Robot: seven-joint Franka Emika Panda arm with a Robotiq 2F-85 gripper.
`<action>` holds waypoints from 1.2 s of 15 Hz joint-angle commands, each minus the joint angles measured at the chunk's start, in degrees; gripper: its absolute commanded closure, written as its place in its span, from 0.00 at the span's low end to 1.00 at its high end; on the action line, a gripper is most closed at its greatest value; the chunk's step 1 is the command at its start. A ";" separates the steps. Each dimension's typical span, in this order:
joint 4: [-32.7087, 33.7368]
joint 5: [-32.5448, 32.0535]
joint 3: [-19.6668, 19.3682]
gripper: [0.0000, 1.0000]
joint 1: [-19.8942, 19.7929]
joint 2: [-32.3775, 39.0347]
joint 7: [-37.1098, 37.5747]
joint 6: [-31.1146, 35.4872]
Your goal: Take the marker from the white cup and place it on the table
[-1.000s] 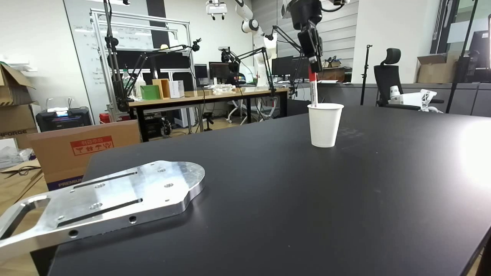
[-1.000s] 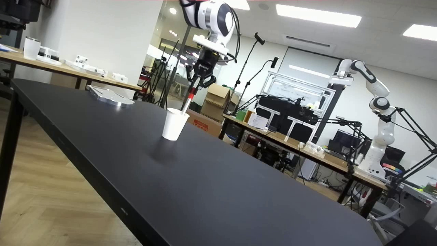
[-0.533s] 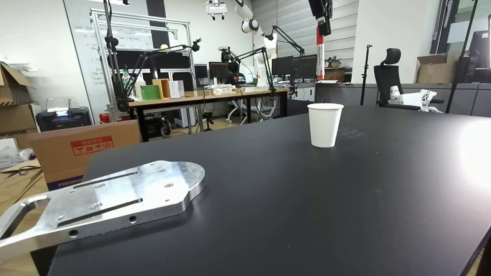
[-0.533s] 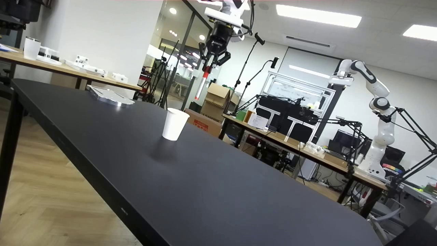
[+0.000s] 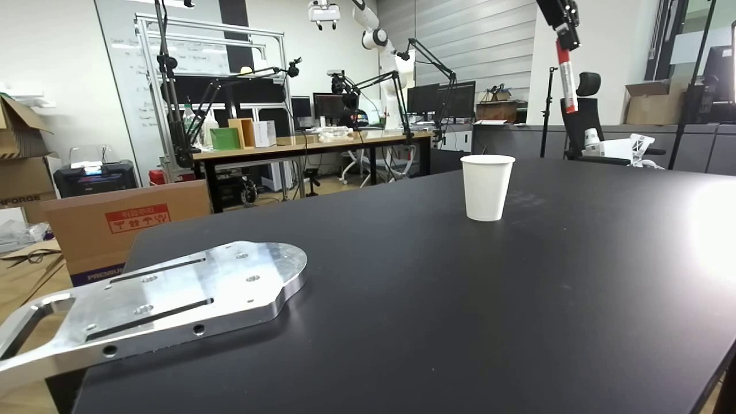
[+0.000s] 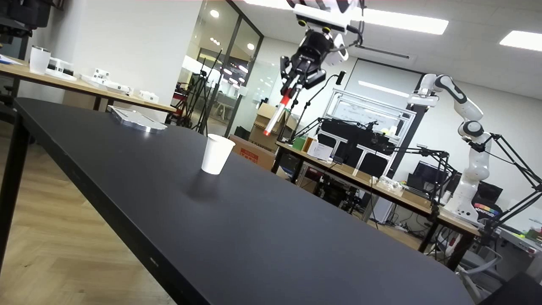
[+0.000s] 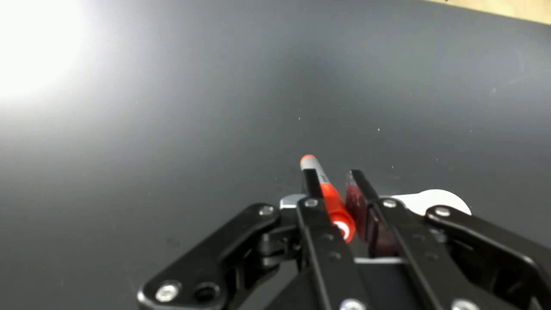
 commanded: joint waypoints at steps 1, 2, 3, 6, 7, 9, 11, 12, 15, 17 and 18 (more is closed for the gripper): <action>0.32 4.06 -0.47 0.95 -6.19 3.46 -1.46 -5.66; 0.45 4.82 -0.59 0.95 -7.84 4.97 -1.47 -6.69; 0.44 5.65 -0.65 0.95 -9.33 6.36 -1.40 -7.42; 0.06 8.40 0.04 0.95 -12.72 10.73 -3.06 -7.33; -0.01 8.72 -0.04 0.95 -13.14 12.09 -3.02 -5.97; 0.47 9.21 -0.10 0.95 -13.59 14.87 -2.67 -4.17; 1.16 9.45 -0.20 0.95 -13.53 17.35 -2.27 -3.44; 1.39 9.50 -0.25 0.95 -13.55 18.48 -2.17 -3.01; 1.20 7.65 -1.24 0.95 -12.04 20.18 -1.17 -0.01; 0.60 6.70 -1.66 0.95 -11.12 20.39 -0.83 3.60; 0.24 5.99 -1.94 0.95 -10.57 20.40 -0.70 5.64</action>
